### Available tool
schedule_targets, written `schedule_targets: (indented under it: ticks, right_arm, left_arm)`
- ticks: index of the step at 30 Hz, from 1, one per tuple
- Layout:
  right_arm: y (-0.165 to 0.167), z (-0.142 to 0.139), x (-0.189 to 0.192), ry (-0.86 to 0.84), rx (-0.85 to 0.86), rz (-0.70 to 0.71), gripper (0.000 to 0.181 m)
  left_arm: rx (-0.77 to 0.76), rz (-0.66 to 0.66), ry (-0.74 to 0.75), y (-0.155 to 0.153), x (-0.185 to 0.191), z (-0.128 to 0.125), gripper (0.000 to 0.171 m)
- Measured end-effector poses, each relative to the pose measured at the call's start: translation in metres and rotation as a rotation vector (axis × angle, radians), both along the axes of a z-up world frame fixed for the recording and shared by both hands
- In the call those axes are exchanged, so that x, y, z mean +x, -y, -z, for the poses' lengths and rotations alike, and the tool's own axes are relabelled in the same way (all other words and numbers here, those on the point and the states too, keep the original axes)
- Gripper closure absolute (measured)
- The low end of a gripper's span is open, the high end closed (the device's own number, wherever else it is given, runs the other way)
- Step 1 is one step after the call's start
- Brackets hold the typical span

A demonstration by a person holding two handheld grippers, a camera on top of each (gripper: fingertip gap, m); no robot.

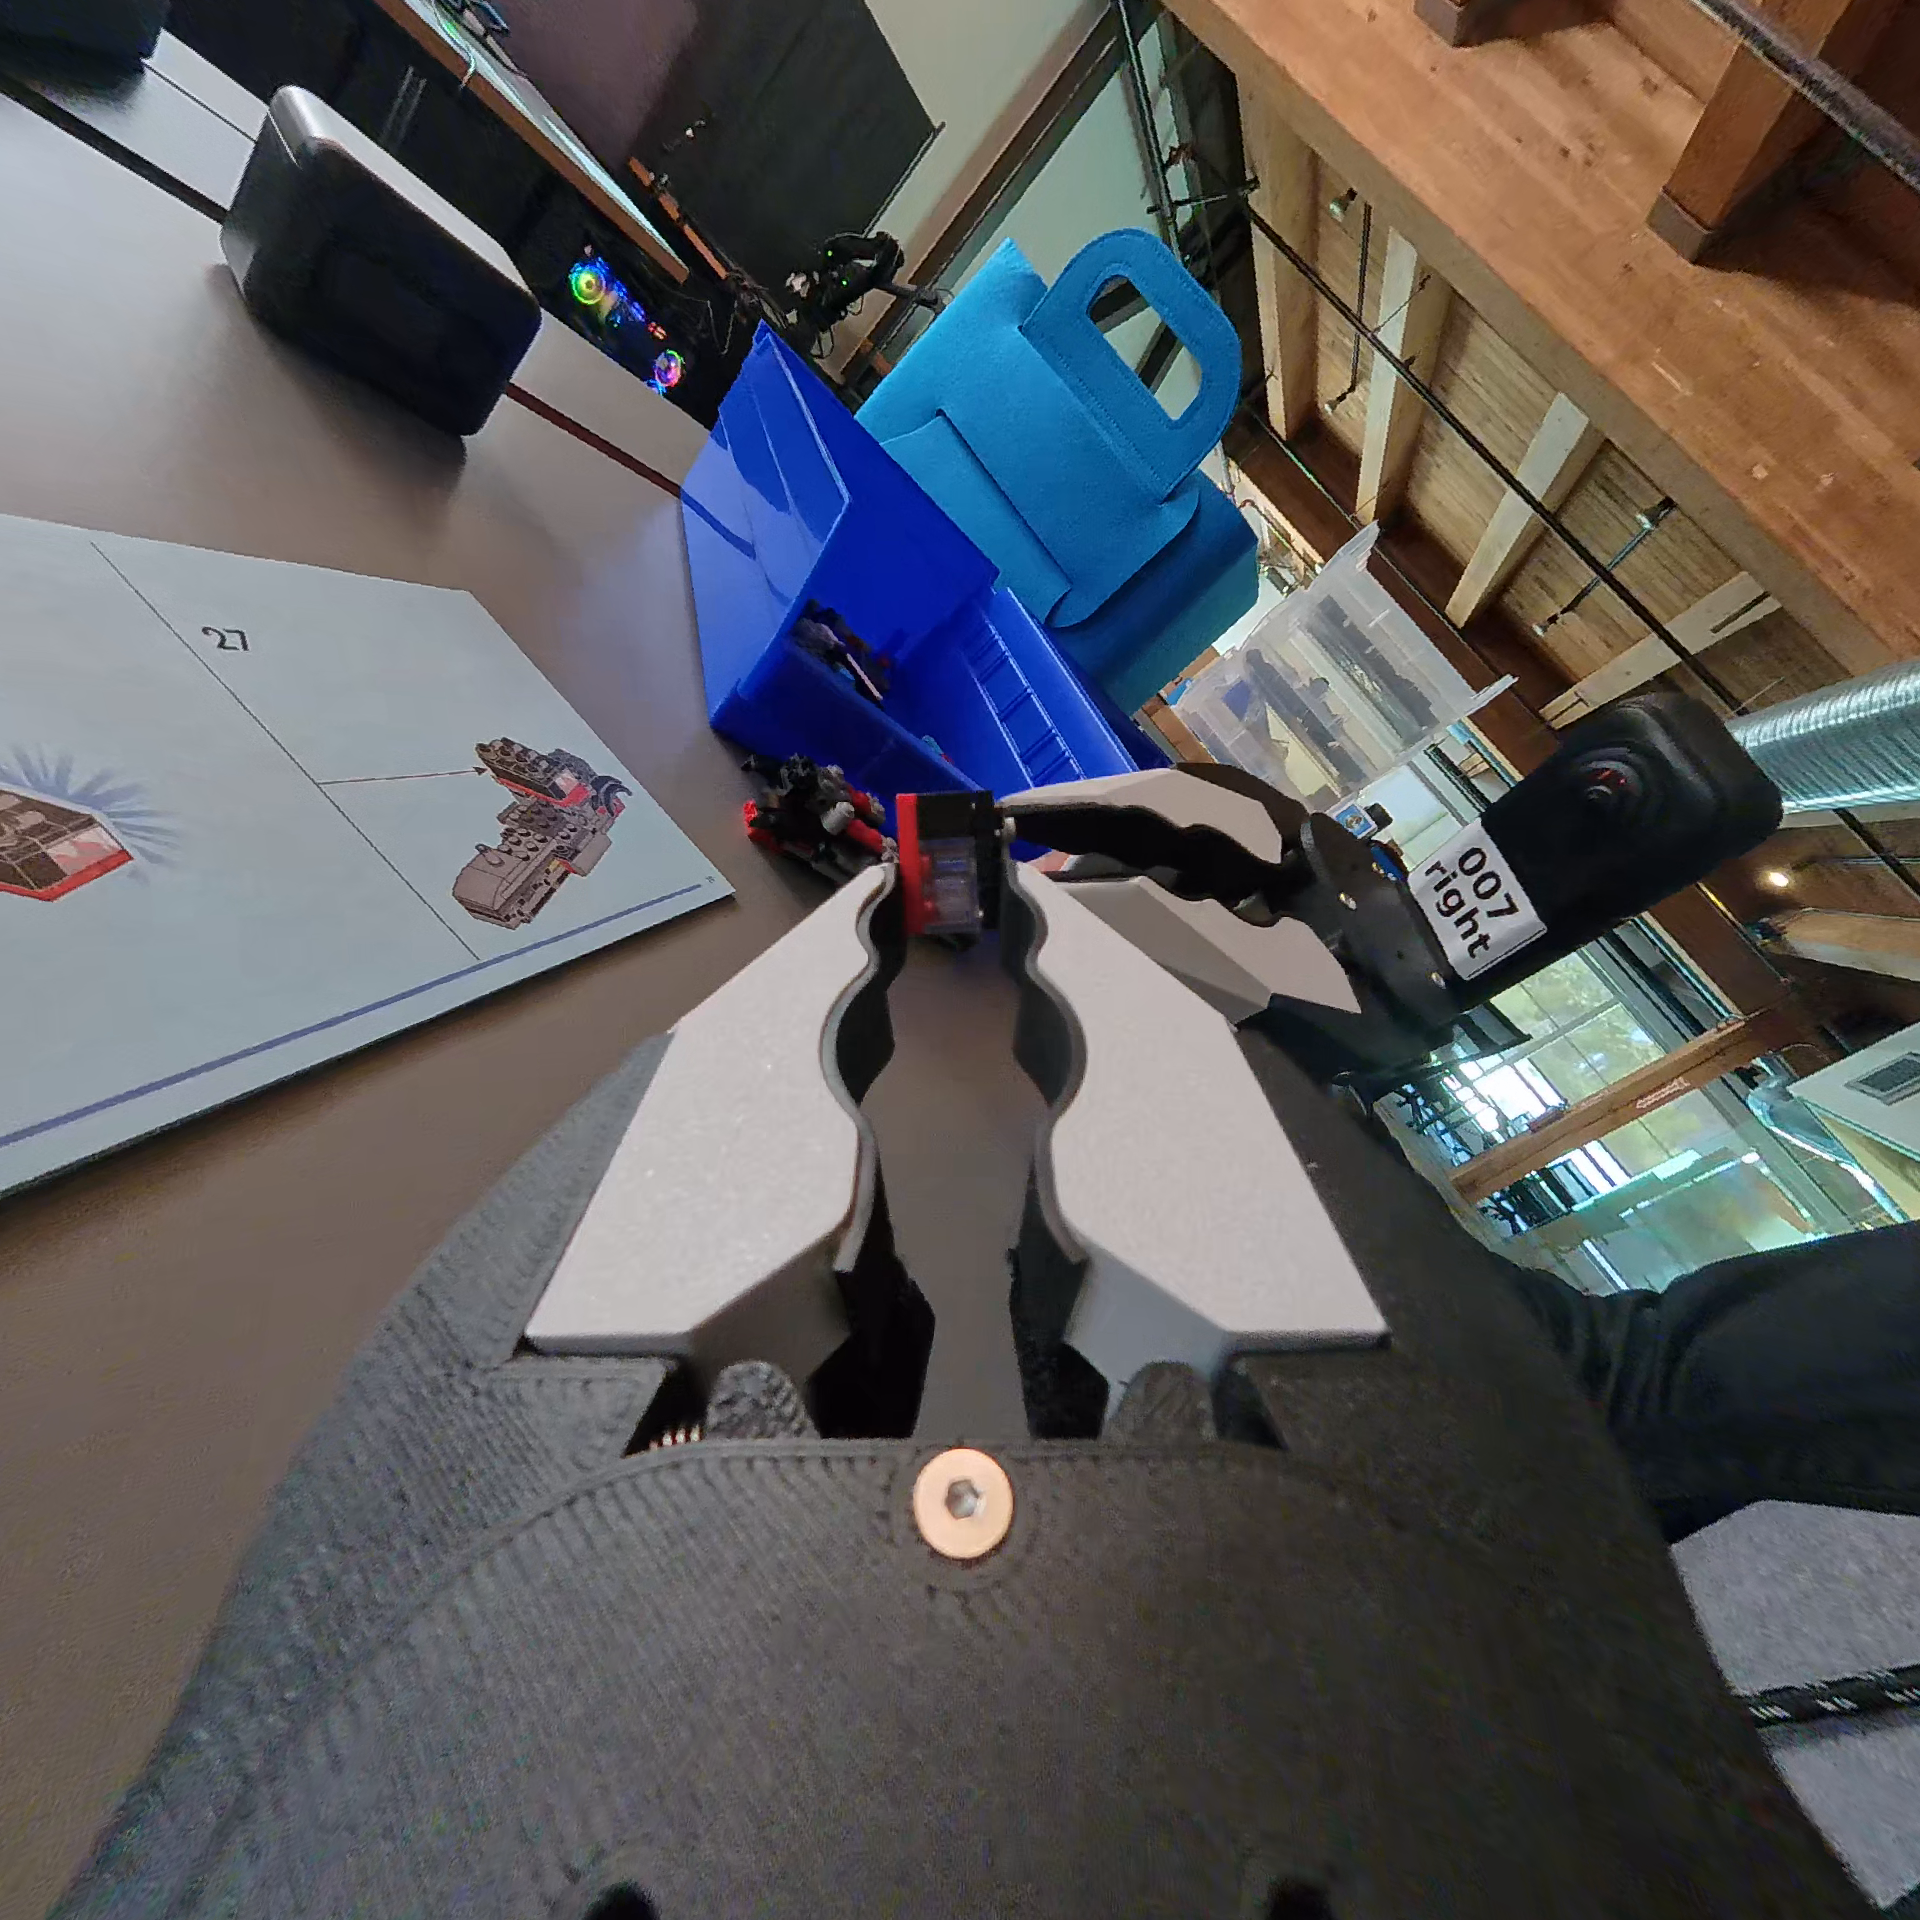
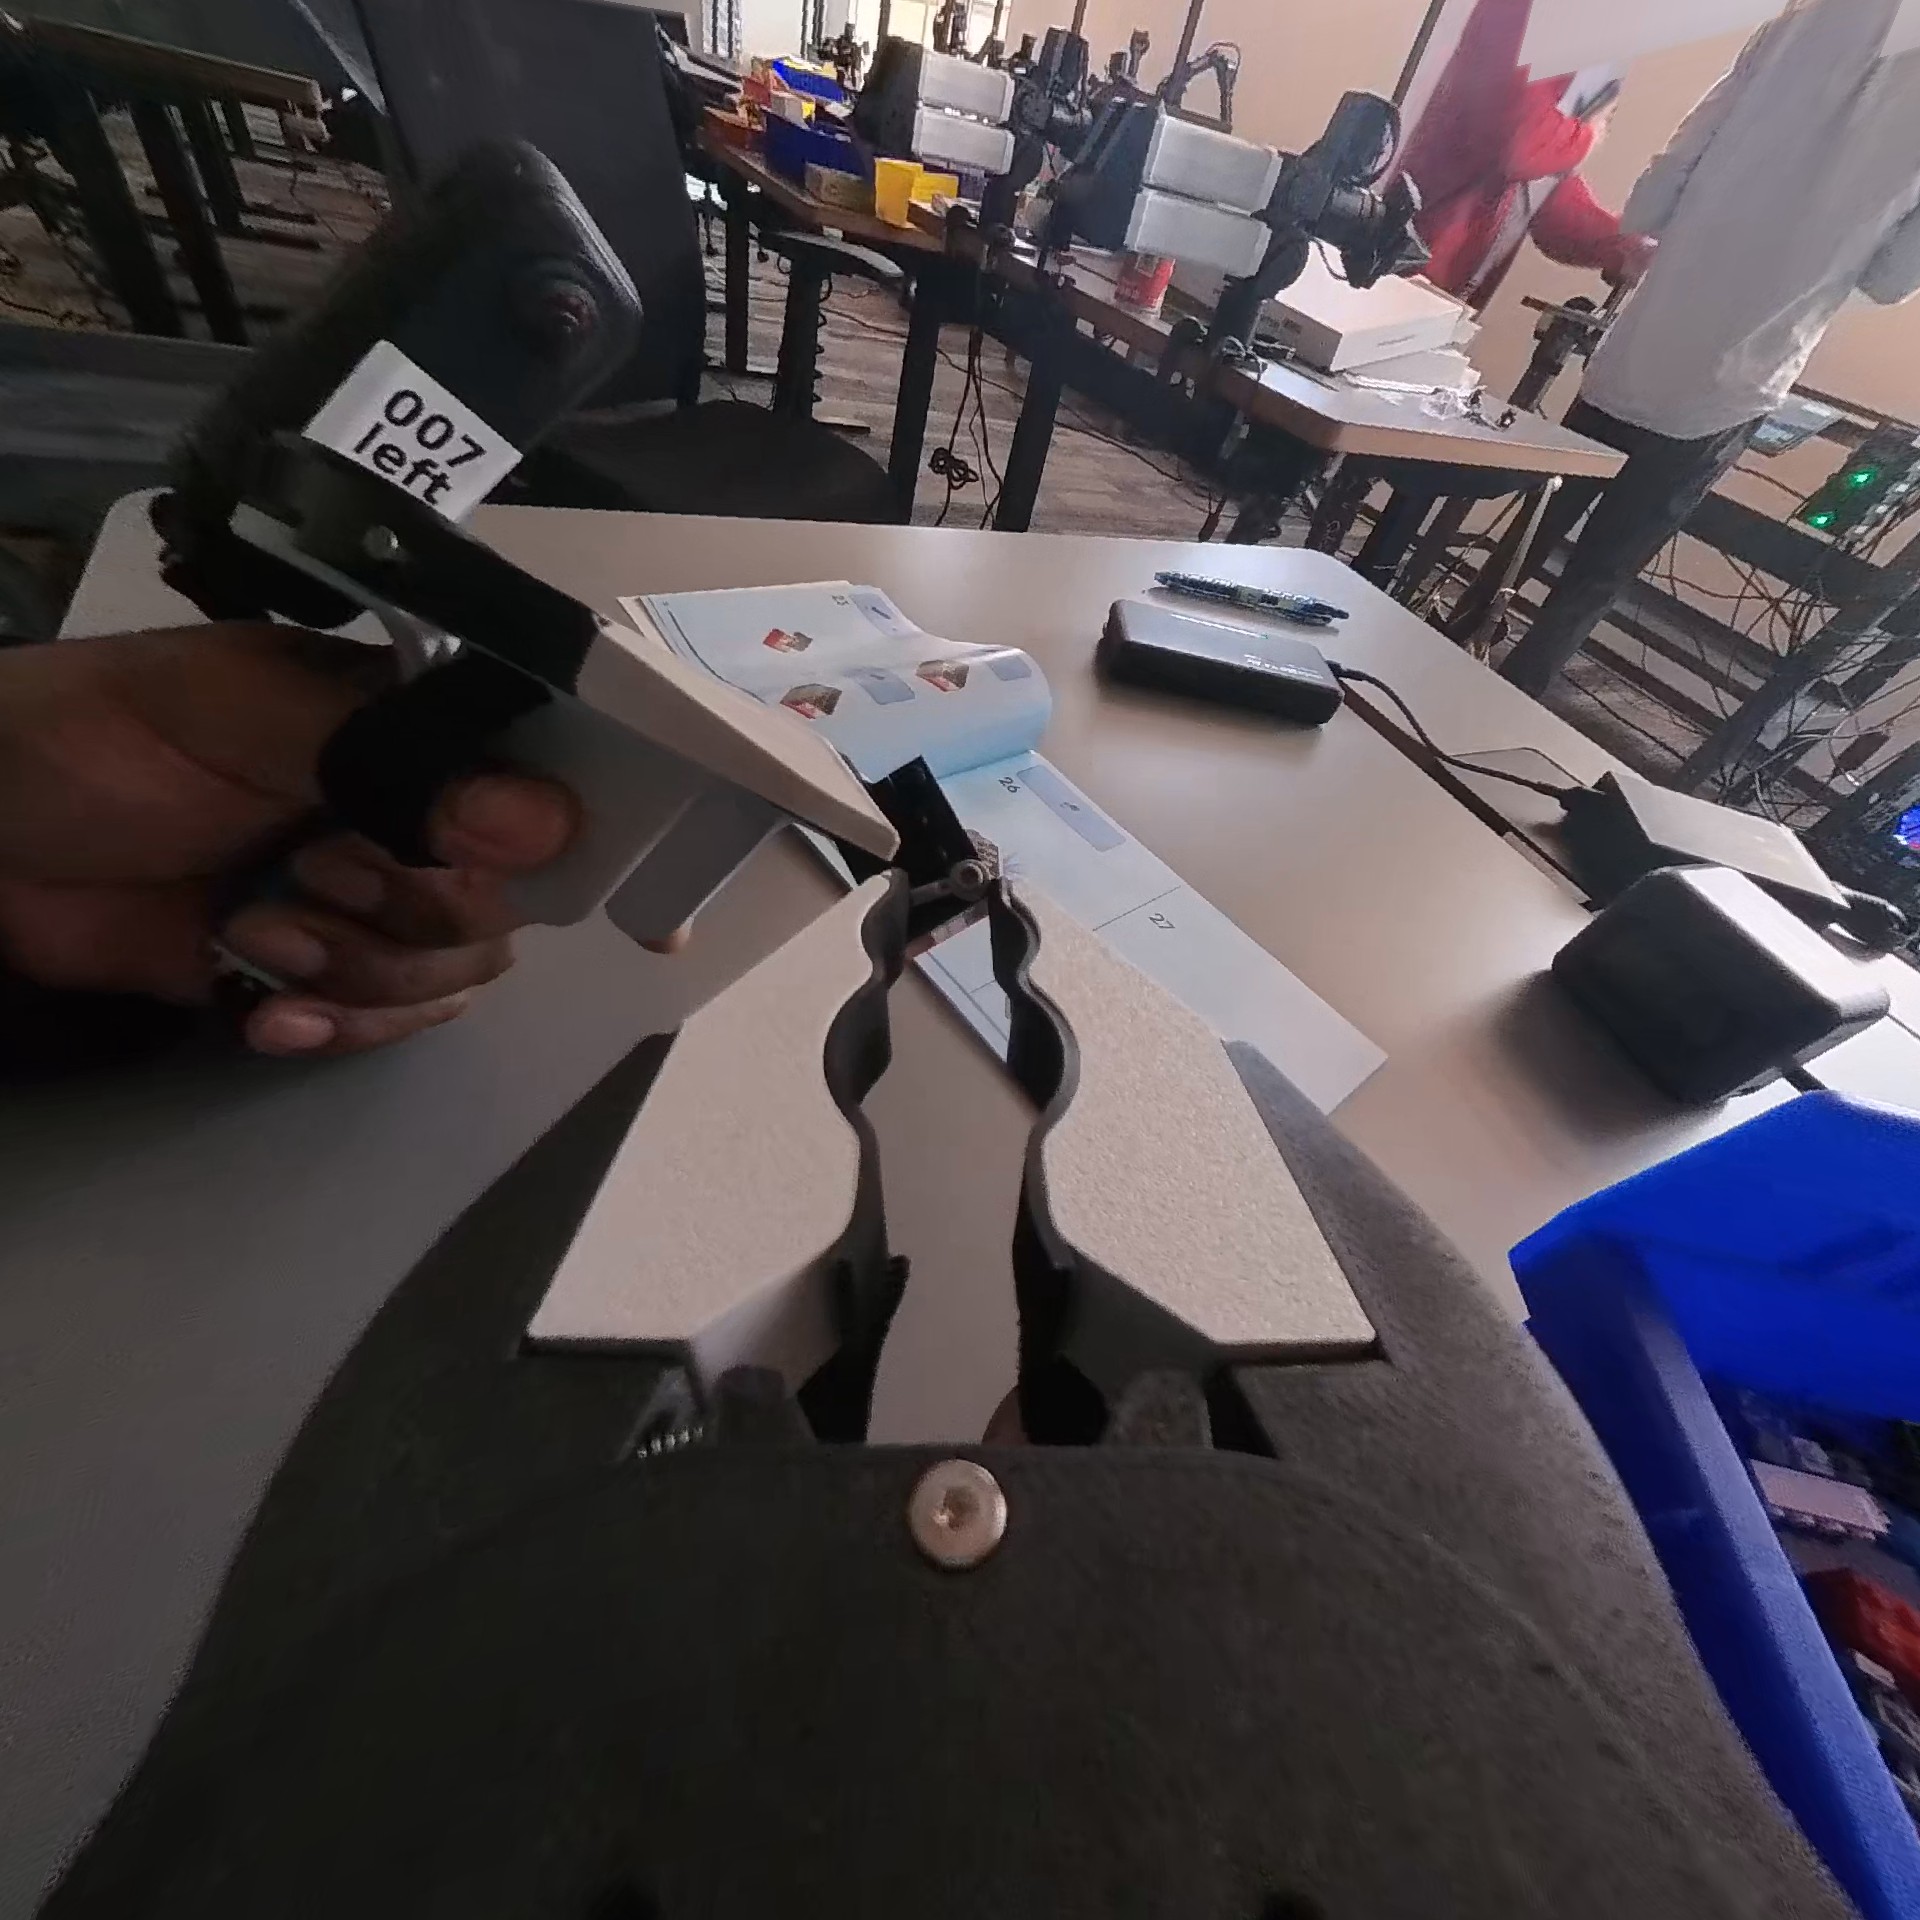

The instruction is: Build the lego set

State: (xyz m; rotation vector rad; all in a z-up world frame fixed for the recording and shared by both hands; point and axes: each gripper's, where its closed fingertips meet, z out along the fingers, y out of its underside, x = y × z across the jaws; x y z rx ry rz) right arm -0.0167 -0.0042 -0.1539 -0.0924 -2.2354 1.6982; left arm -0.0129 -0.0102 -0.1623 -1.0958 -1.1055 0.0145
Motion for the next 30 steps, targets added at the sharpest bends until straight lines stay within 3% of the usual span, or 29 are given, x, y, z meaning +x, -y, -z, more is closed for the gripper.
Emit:
schedule_targets:
  ticks: [19,30]
  right_arm:
    - [-0.0018,-0.0008,0.0016,-0.025,0.085,-0.115,0.165]
    - [-0.0015,-0.0064,-0.0029,0.099,-0.09,0.044,0.159]
  left_arm:
    - [0.016,0.03,-0.004,-0.0019,0.0018,-0.0015,0.154]
    - [0.043,-0.02,-0.02,0.0025,-0.0005,-0.0052,0.155]
